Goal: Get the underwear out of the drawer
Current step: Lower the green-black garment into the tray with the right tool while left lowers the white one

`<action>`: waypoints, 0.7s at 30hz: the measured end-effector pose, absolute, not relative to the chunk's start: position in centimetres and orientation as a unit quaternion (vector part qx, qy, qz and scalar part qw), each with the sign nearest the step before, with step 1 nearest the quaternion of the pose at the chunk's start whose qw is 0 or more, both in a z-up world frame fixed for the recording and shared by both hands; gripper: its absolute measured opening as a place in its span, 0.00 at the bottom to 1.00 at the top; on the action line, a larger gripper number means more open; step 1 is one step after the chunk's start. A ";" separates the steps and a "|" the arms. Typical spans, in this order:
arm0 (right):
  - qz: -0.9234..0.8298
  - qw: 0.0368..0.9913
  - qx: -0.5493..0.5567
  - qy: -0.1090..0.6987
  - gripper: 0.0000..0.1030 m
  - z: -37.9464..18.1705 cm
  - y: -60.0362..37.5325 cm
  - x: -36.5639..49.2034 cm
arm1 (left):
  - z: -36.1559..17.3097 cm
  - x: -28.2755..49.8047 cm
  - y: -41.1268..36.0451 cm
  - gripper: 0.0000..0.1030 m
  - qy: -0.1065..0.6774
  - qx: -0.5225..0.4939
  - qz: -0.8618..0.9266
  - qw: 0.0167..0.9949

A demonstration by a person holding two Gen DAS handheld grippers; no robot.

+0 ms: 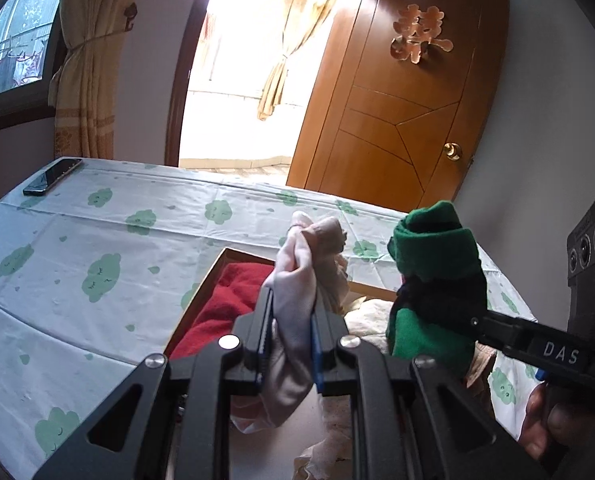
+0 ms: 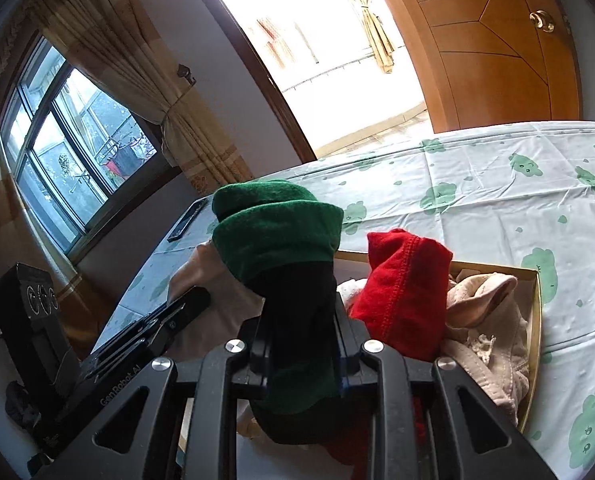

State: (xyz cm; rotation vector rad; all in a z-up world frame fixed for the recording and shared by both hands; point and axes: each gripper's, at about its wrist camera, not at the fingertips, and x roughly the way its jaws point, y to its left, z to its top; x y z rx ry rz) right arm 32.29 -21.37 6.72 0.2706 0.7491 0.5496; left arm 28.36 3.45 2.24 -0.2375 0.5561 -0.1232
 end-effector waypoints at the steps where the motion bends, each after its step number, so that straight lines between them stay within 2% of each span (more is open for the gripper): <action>1: 0.262 0.885 0.129 0.361 0.25 6.6 -21.5 32.4 | 2.0 28.5 3.3 0.14 0.278 -0.115 -0.060 0.952; 5: 0.257 0.885 0.131 0.366 0.26 6.2 -22.0 33.2 | 1.4 28.6 2.2 0.14 0.287 -0.098 -0.060 0.951; 8: 0.258 0.885 0.125 0.368 0.30 6.1 -21.9 33.4 | 1.2 28.8 1.7 0.14 0.295 -0.094 -0.062 0.949; 12: 0.261 0.887 0.117 0.363 0.46 6.2 -21.6 33.4 | 1.0 28.9 1.4 0.17 0.300 -0.082 -0.064 0.948; 16: 0.276 0.885 0.117 0.357 0.62 6.2 -21.1 33.1 | 1.1 28.6 1.2 0.24 0.293 -0.074 -0.067 0.951; 21: 0.278 0.893 0.102 0.338 0.69 7.0 -20.9 31.6 | 2.1 27.3 1.3 0.33 0.273 -0.069 -0.071 0.957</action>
